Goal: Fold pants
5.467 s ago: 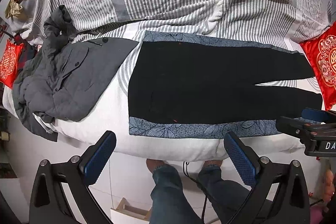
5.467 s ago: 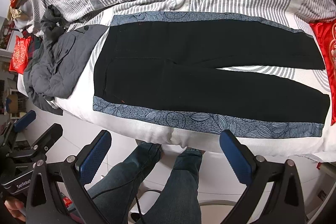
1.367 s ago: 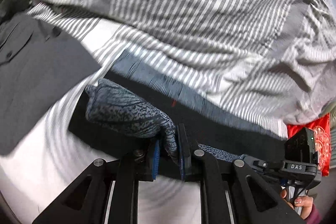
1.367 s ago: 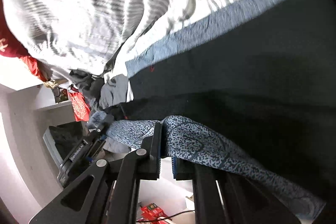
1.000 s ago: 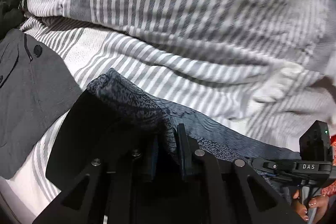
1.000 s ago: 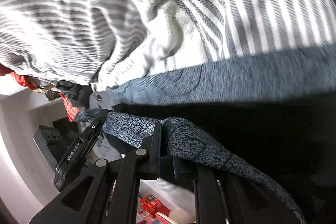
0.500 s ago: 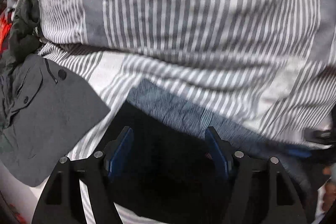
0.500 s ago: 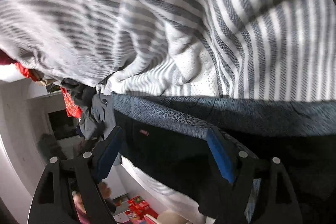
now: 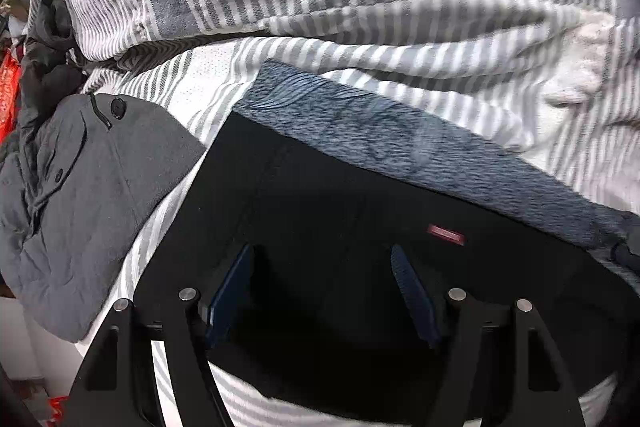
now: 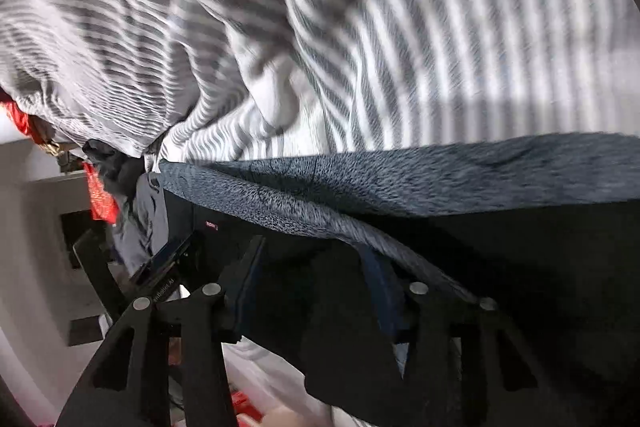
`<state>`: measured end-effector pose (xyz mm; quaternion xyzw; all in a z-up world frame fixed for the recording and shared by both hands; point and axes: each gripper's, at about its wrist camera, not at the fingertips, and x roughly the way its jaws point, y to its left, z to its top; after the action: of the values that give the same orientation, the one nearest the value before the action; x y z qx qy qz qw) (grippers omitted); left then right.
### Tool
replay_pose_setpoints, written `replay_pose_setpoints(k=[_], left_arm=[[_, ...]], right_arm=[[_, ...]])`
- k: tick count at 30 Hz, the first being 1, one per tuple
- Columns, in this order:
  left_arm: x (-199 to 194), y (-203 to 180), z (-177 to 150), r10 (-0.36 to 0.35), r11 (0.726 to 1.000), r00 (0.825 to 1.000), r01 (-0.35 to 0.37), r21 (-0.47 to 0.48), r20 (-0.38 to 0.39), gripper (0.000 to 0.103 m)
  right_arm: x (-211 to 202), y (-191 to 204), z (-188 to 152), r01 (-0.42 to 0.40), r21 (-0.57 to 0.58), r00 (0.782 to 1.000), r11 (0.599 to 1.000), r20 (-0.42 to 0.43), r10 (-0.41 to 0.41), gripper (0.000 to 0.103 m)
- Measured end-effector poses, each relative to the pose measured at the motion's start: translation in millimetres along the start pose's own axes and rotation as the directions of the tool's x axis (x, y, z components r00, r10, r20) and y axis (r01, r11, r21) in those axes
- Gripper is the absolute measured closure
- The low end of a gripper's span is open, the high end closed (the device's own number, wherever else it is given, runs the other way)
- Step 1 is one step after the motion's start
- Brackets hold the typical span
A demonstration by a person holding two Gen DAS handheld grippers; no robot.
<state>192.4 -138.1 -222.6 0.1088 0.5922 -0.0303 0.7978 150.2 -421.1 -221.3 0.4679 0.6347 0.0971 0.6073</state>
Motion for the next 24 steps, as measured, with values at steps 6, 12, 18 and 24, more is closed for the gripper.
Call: replay_pose_setpoints(k=[6, 12, 18, 24], left_arm=[[-45, -39, -25, -0.130, 0.985, 0.991, 0.126, 0.114, 0.025, 0.031], [-81, -96, -81, -0.275, 0.924, 0.962, 0.266, 0.275, -0.007, 0.031], [-111, -141, -144, -0.347, 0.851, 0.936, 0.341, 0.401, -0.060, 0.031], [-114, -185, -179, -0.361, 0.817, 0.927, 0.367, 0.445, -0.102, 0.031]], right_arm=[[-67, -15, -71, 0.037, 0.057, 0.993, 0.998, 0.112, -0.043, 0.034], [-123, -79, -183, 0.027, 0.281, 0.967, 0.959, 0.237, -0.097, 0.034], [-162, -139, -288, 0.057, 0.461, 0.934, 0.886, 0.290, -0.210, 0.034], [-191, -201, -348, 0.095, 0.571, 0.908, 0.815, 0.286, -0.306, 0.034]])
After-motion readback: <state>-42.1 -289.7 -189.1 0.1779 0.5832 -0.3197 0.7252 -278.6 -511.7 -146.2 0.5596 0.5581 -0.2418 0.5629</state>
